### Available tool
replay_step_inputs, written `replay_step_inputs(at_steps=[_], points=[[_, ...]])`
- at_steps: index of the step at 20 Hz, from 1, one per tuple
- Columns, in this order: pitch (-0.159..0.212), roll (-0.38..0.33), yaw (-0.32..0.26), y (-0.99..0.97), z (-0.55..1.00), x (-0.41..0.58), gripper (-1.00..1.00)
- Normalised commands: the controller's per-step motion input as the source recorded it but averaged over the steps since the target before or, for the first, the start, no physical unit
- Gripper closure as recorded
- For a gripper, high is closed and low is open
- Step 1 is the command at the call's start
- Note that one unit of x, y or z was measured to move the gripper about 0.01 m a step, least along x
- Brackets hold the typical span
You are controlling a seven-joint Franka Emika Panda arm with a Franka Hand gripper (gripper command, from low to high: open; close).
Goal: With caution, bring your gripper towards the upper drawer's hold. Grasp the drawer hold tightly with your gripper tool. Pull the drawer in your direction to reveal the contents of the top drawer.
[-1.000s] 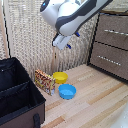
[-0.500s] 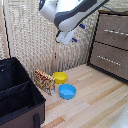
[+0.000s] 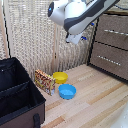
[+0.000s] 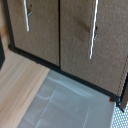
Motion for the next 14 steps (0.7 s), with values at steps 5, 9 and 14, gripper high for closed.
replay_step_inputs(at_steps=[5, 9, 14], points=[[0.0, -0.186, 0.176, -0.51, -0.16, 0.042, -1.0], [0.0, -0.214, 0.125, -0.57, -0.05, -0.062, -1.0], [0.0, -0.211, 0.089, -0.62, 0.0, -0.238, -1.0]])
